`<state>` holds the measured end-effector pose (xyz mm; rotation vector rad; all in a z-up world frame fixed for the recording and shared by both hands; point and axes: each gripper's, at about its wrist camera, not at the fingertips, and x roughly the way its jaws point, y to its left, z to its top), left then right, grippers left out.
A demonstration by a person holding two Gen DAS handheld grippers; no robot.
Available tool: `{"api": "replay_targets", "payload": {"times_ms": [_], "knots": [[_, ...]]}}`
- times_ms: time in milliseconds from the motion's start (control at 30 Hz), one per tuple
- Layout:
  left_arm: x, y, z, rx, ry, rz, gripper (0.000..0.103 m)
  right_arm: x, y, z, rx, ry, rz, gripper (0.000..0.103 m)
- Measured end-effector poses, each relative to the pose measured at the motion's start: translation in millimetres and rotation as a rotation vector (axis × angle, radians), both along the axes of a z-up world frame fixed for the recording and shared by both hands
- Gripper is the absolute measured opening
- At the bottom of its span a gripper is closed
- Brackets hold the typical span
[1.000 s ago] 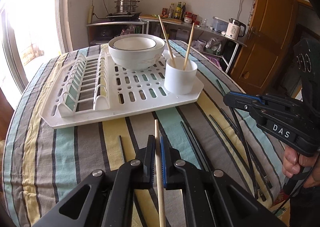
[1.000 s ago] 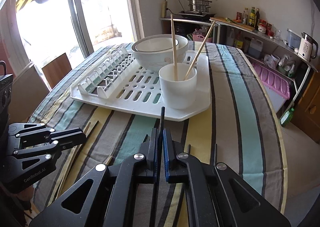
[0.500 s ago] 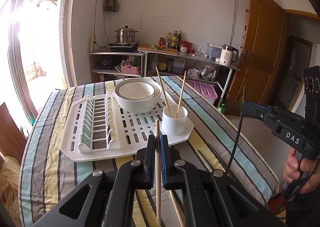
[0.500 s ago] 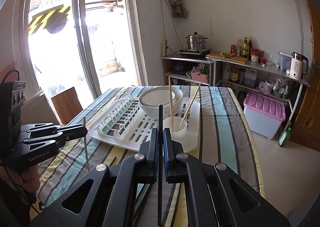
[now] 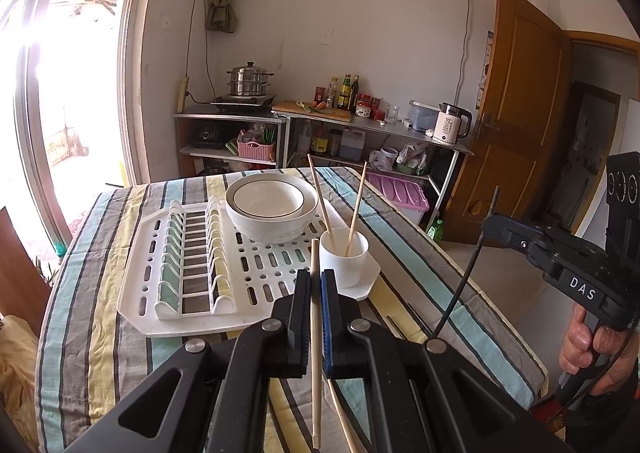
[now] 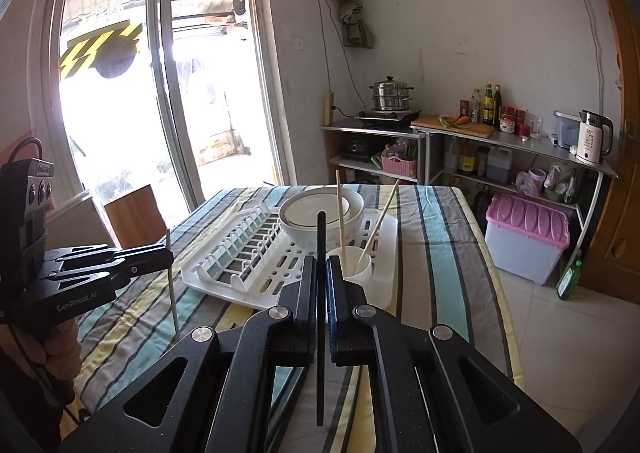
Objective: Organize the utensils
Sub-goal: 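Carry the wooden chopstick over the white cup while the right tool brings the black chopstick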
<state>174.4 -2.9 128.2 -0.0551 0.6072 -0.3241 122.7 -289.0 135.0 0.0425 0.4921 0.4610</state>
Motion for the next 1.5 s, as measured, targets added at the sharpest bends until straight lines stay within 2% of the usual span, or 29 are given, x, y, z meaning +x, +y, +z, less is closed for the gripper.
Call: {"api": "replay_targets", "payload": {"times_ms": [400, 667, 867, 1200, 1500], "knots": [[51, -23, 30, -0.005, -0.024, -0.036, 0.004, 19, -8, 28, 0.016, -0.053, -0.022, 0.004], [97, -43, 57, -0.049, -0.066, -0.055, 0.004, 47, -11, 50, 0.04, -0.083, -0.033, 0.004], [131, -53, 66, -0.084, -0.071, -0.054, 0.005, 71, -11, 61, 0.064, -0.096, -0.039, 0.004], [179, -62, 66, -0.114, -0.096, -0.052, 0.005, 107, -8, 65, 0.085, -0.095, -0.043, 0.004], [209, -62, 38, -0.128, -0.071, -0.038, 0.005, 137, -2, 47, 0.084, -0.054, -0.045, 0.004]]}}
